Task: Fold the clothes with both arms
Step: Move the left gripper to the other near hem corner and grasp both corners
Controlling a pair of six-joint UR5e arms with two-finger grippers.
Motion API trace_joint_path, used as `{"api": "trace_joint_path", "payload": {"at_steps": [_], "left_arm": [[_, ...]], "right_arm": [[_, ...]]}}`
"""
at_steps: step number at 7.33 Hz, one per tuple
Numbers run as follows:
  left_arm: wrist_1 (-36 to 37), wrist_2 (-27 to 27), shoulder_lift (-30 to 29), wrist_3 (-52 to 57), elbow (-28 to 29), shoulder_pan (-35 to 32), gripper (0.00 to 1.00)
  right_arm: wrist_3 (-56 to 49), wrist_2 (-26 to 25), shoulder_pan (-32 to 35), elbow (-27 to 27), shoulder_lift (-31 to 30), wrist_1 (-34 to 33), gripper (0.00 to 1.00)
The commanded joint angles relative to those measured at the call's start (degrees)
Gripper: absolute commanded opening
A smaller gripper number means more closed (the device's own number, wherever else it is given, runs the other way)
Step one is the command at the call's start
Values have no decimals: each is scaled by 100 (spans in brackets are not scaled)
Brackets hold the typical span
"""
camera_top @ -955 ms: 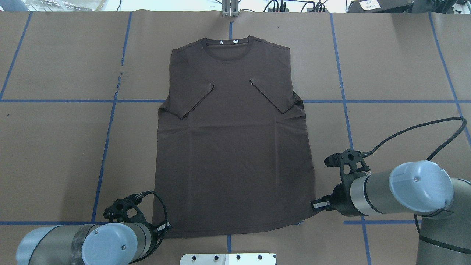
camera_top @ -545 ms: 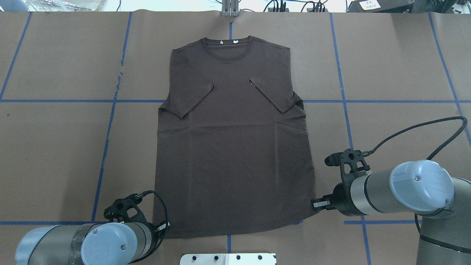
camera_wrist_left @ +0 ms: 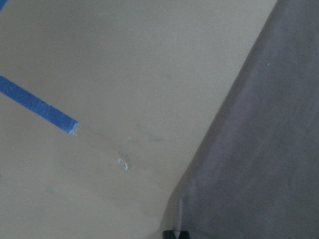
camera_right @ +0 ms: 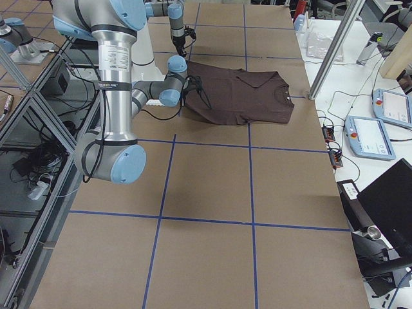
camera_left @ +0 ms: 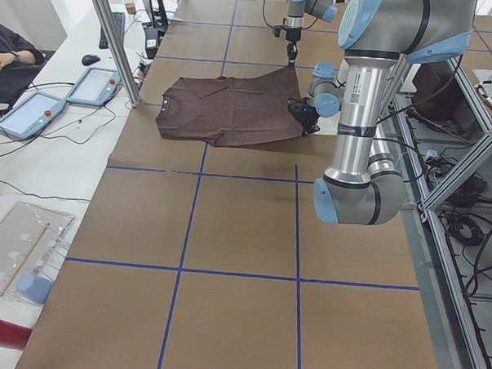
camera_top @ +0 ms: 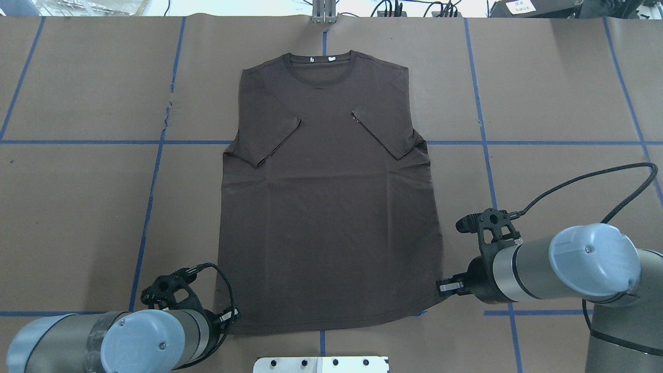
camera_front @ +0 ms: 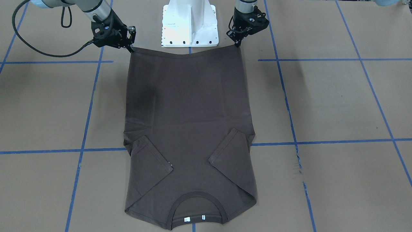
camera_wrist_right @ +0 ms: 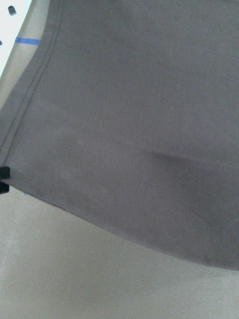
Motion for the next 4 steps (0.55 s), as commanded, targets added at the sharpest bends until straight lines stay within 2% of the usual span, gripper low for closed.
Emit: {"api": "trace_joint_path", "payload": {"at_steps": [1,2,4], "left_arm": [[184,-12,-8,361,-438,64,0],[211,-107,-8,389,-658,290,0],[623,-126,-17,416,-1098,547,0]], "right_arm": [[30,418,-10,511,-459,5,0],[74,663,-71,696,-583,5,0],[118,789,-133,856,-690,14,0]]}}
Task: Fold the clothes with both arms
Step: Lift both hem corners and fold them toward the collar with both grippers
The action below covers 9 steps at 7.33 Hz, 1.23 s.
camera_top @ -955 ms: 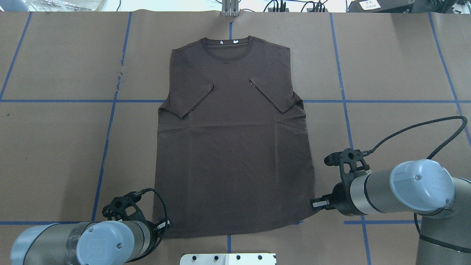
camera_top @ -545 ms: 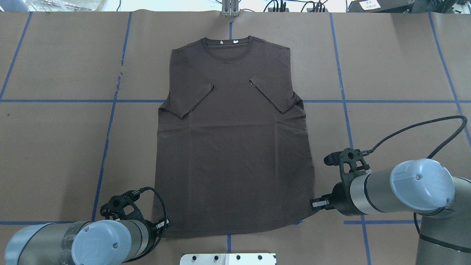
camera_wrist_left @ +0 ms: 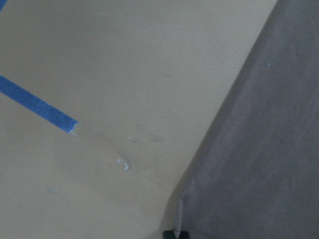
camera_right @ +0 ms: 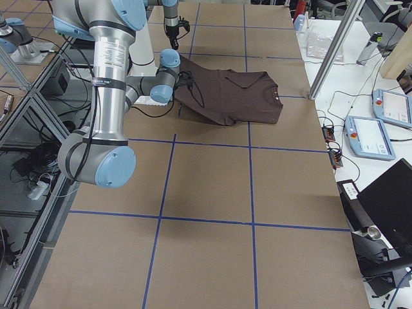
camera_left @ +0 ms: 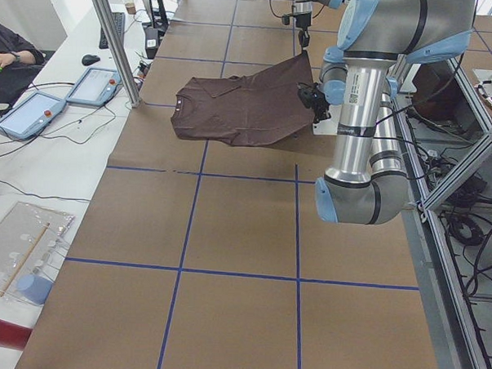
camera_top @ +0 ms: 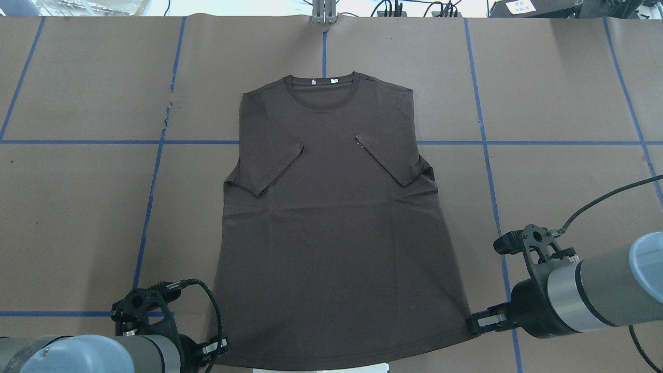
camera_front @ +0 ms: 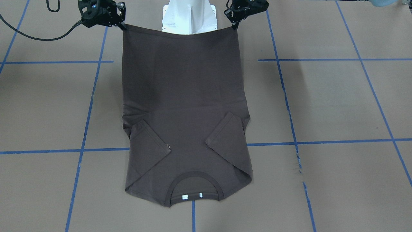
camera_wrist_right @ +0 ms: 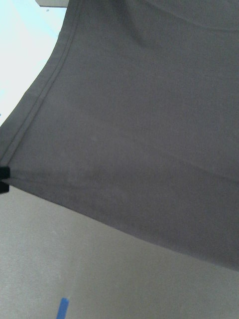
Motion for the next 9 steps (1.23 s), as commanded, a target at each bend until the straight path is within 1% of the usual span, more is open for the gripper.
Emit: {"api": "trace_joint_path", "payload": {"at_steps": [1,2,3,4,5,6,7,9], "left_arm": [[180,-79,-73,232,-257,114,0],[180,-158,-143,356,-188,-78,0],[180,-176,-161,783,-178,-480,0],[180,-193,-196,1345,-65,-1032,0],[180,-446,-231,1933,40,-1560,0],[172,-675,-414,2452,329,-2087,0],[172,-712,-686,2901,740,-2536,0],[-99,-703,-1012,3370,1540,-3101,0]], "right_arm": [[13,80,-7,32,30,4,0],[-74,45,298,-264,309,12,0],[-84,54,728,-633,904,12,0],[-267,89,1106,-932,1153,21,0],[-912,124,1484,-1222,1400,4,0],[-1354,89,1792,-1530,1506,12,0],[-1445,106,2152,-1950,1925,4,0],[-1446,98,2541,-2899,2804,-23,0]]}}
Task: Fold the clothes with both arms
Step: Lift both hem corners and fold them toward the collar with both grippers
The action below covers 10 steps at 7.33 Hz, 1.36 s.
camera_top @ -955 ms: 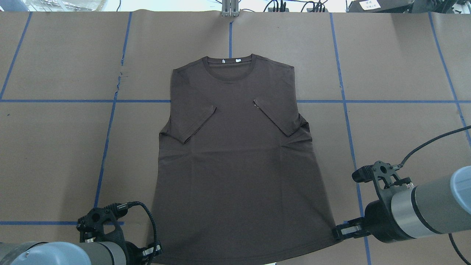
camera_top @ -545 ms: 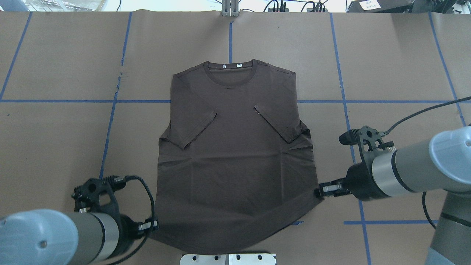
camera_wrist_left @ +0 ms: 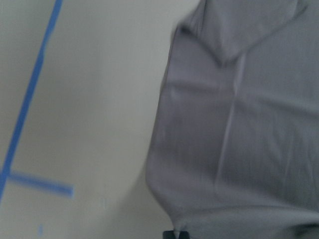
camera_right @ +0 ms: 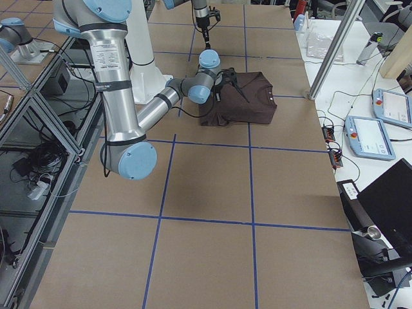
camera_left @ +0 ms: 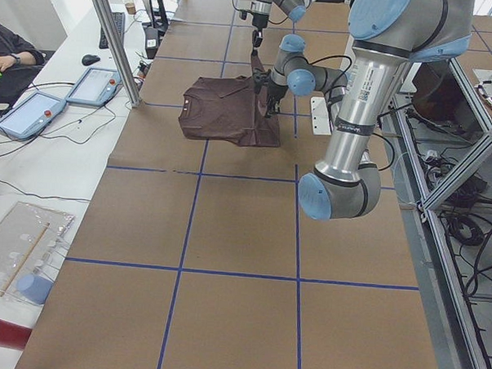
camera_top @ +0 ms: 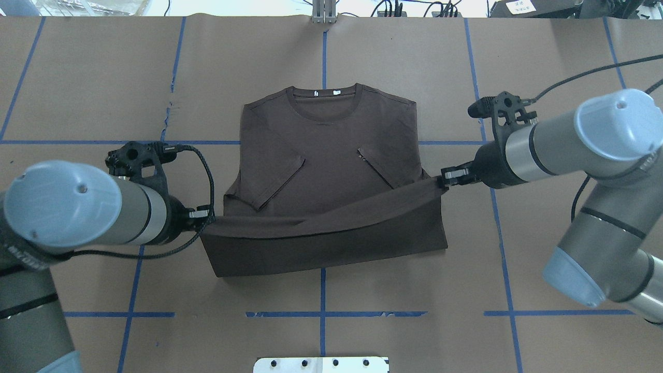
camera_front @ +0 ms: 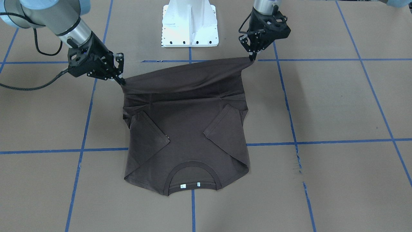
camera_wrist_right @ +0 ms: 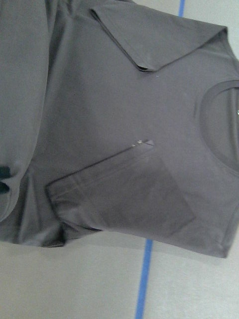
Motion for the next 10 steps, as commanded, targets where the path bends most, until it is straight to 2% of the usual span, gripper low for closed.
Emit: {"api": "trace_joint_path", "payload": {"at_steps": [1,3,6,8,10], "left_arm": [[-389,-15,-398,535,934,-587,0],[-1205,-15,-610,608,1813,-931,0],[-2138,-15,-935,704,2912,-1326,0],[-2613,-15,-1058,704,3458,-1406,0],[-2677,-6,-1225,696,3680,-1432,0]], "right_arm": [[-54,7,510,-960,760,15,0],[-473,-2,818,-1610,1094,33,0],[-538,-2,863,-2569,1701,51,0],[-564,-11,907,-2931,1878,60,0],[-617,-28,899,-3037,1896,42,0]]}}
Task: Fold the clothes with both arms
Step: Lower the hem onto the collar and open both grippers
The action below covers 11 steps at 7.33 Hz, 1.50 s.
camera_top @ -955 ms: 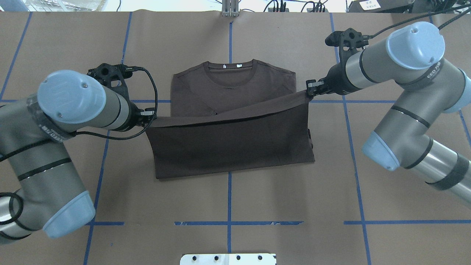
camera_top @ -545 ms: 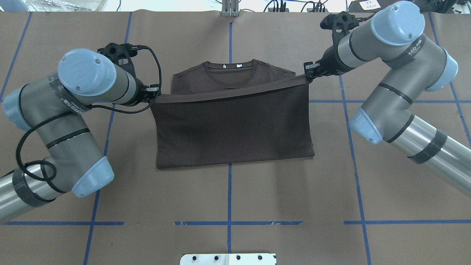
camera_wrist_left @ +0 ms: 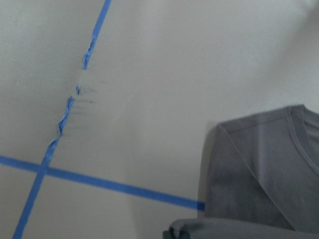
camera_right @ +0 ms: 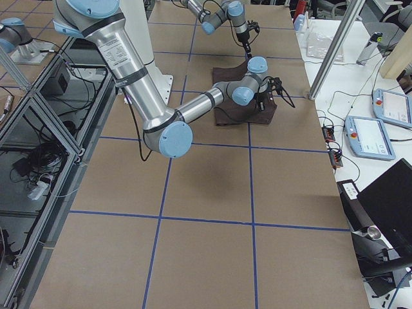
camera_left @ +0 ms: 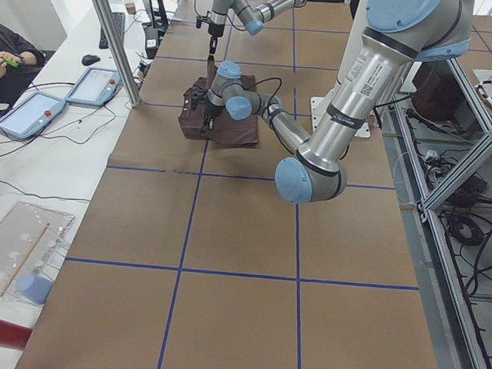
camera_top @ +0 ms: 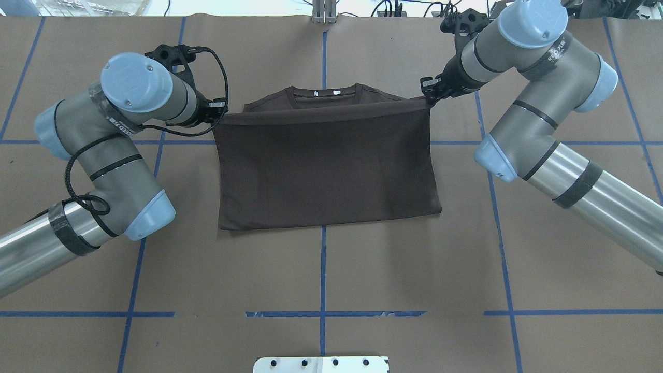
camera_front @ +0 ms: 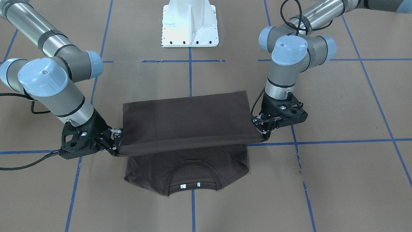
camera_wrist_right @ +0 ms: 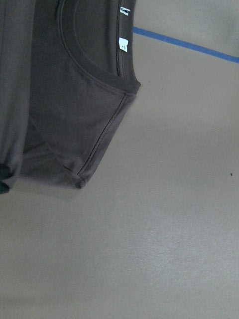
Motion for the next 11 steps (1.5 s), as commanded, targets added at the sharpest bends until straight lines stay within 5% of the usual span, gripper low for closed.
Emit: {"api": "trace_joint_path", "payload": {"at_steps": [1,3,11], "left_arm": [[-63,12,-208,-24,225,-23,0],[-81,21,-629,-77,769,-32,0],[-766,30,-736,-7,1448,-260,0]], "right_arm": [[-18,-19,-14,-264,194,-14,0],[-79,-37,-23,-764,554,4,0],[-97,-54,161,-1311,898,12,0]]}}
